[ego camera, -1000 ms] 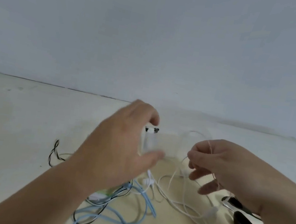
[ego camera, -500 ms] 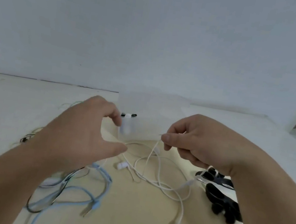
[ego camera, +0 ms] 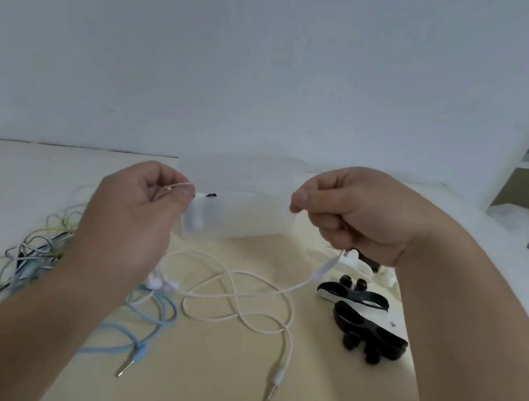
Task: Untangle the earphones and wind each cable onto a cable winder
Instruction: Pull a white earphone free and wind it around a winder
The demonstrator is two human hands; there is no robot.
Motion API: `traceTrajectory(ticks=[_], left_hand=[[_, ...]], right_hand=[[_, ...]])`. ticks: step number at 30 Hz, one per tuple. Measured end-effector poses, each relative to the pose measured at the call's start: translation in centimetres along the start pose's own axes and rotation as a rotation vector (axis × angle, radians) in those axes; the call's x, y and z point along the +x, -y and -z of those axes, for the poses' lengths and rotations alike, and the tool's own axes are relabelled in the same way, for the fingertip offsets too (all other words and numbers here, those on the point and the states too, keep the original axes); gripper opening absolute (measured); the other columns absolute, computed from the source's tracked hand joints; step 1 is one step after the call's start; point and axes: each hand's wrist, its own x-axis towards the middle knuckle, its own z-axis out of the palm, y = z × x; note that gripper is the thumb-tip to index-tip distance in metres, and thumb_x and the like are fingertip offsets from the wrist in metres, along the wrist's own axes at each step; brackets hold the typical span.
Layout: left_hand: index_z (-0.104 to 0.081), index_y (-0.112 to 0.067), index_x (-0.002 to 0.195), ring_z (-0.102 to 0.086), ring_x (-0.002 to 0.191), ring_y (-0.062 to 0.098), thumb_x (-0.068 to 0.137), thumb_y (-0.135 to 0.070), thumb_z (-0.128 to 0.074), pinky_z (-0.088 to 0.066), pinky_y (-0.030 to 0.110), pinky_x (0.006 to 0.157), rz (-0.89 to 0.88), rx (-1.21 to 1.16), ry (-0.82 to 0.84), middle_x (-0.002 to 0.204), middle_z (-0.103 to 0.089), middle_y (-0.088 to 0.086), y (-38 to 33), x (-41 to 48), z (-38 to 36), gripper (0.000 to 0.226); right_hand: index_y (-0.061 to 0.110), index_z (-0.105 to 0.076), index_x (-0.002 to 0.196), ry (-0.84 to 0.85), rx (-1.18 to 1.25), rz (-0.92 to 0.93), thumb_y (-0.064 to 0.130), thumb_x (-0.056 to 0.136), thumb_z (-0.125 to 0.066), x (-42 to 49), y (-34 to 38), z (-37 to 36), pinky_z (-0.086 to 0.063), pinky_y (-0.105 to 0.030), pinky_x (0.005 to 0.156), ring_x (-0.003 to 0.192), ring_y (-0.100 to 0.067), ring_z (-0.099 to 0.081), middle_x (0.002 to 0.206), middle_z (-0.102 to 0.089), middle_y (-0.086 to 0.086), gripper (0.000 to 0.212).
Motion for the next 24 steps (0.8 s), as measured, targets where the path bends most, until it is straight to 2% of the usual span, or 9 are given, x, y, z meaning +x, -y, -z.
traceTrajectory(ticks=[2,4,6,8,11,15,17,20,24], left_hand=[[-0.064,-0.021,0.087,-0.045,0.048,0.007,0.091,-0.019,-0.067,-0.040,0.027,0.051,-0.092,0.219,0.030,0.057,-0.052,-0.014,0.4,-0.4,-0.6,0.006],[-0.061,-0.029,0.103,-0.057,0.084,0.013,0.083,-0.019,-0.073,-0.043,0.028,0.074,-0.196,0.472,0.044,0.090,-0.056,-0.012,0.3,-1.3,-1.4,0.026],[-0.059,-0.024,0.120,-0.050,0.108,0.018,0.079,-0.020,-0.072,-0.035,0.021,0.092,-0.450,0.588,0.012,0.116,-0.049,-0.004,-0.3,-2.1,-1.8,0.043],[-0.064,-0.016,0.114,-0.054,0.103,0.019,0.078,-0.014,-0.067,-0.041,0.024,0.093,-0.720,0.542,0.098,0.114,-0.054,0.000,-1.8,-3.5,-2.7,0.036],[-0.069,-0.010,0.099,-0.062,0.083,0.025,0.080,-0.005,-0.066,-0.053,0.039,0.072,-1.030,0.547,0.440,0.099,-0.064,0.005,-1.8,-6.0,-5.7,0.020],[-0.052,-0.024,0.135,-0.055,0.121,0.021,0.081,-0.037,-0.051,-0.054,0.040,0.094,-0.922,0.561,0.758,0.145,-0.052,-0.004,1.2,-8.2,-8.7,0.056],[-0.041,-0.032,0.145,-0.047,0.129,0.016,0.077,-0.044,-0.045,-0.049,0.035,0.099,-0.881,0.620,0.820,0.155,-0.041,-0.011,1.6,-8.6,-8.9,0.070],[-0.042,-0.035,0.145,-0.049,0.122,0.013,0.075,-0.046,-0.043,-0.050,0.035,0.093,-0.890,0.631,0.797,0.145,-0.048,-0.017,1.4,-8.9,-9.0,0.071],[-0.055,-0.034,0.130,-0.049,0.091,0.010,0.078,-0.058,-0.046,-0.051,0.023,0.076,-0.938,0.683,0.663,0.101,-0.054,-0.014,1.5,-8.7,-9.1,0.058]], right_hand=[[0.007,-0.069,0.079,-0.116,0.099,-0.002,0.013,0.091,-0.066,0.6,-0.4,0.5,-0.021,-0.022,0.042,0.043,-0.012,-0.029,0.054,-0.036,0.000,0.014],[0.011,-0.072,0.077,-0.174,0.108,-0.001,0.017,0.089,-0.069,0.8,-0.6,0.8,-0.025,-0.023,0.044,0.044,-0.014,-0.032,0.055,-0.039,-0.001,0.014],[0.011,-0.074,0.078,-0.176,0.051,-0.010,0.021,0.089,-0.070,0.9,-0.8,0.6,-0.024,-0.022,0.043,0.045,-0.014,-0.031,0.054,-0.039,0.001,0.015],[0.010,-0.074,0.080,-0.148,-0.012,-0.028,0.021,0.090,-0.069,0.9,-0.9,0.1,-0.019,-0.023,0.044,0.047,-0.014,-0.026,0.052,-0.037,0.002,0.016],[0.007,-0.074,0.082,-0.116,-0.051,-0.065,0.021,0.091,-0.068,1.0,-1.0,-0.5,-0.016,-0.024,0.046,0.050,-0.015,-0.023,0.052,-0.033,0.003,0.019],[0.000,-0.074,0.087,-0.088,-0.070,-0.061,0.021,0.095,-0.062,1.1,-1.0,-0.8,-0.017,-0.024,0.046,0.049,-0.013,-0.024,0.056,-0.034,0.001,0.025],[-0.001,-0.074,0.088,-0.065,-0.077,-0.039,0.019,0.096,-0.060,1.1,-0.9,-0.8,-0.018,-0.024,0.046,0.049,-0.013,-0.024,0.057,-0.035,0.000,0.026],[-0.001,-0.074,0.088,-0.051,-0.094,-0.021,0.019,0.096,-0.060,1.0,-0.8,-1.0,-0.018,-0.024,0.046,0.048,-0.013,-0.025,0.057,-0.036,0.001,0.025],[0.000,-0.075,0.087,-0.054,-0.119,-0.016,0.020,0.095,-0.061,1.1,-0.8,-1.3,-0.019,-0.025,0.047,0.050,-0.014,-0.026,0.058,-0.037,0.000,0.025]])
